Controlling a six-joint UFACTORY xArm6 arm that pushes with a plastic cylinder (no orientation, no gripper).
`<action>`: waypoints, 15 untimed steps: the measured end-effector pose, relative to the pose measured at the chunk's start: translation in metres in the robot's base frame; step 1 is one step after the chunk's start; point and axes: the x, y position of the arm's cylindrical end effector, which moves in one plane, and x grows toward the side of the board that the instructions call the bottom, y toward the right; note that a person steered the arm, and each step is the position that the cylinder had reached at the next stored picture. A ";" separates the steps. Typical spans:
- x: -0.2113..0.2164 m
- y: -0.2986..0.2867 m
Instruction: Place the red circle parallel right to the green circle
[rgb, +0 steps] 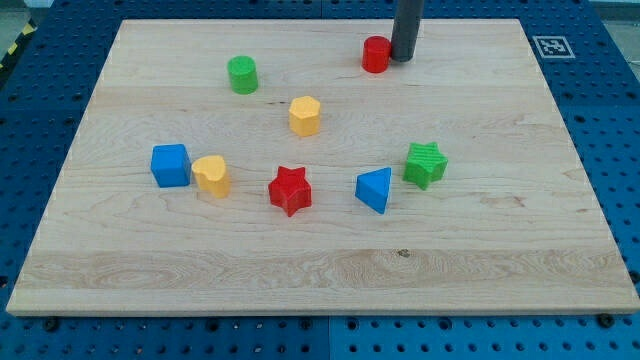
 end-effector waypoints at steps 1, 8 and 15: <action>-0.014 0.006; -0.028 -0.048; 0.041 0.038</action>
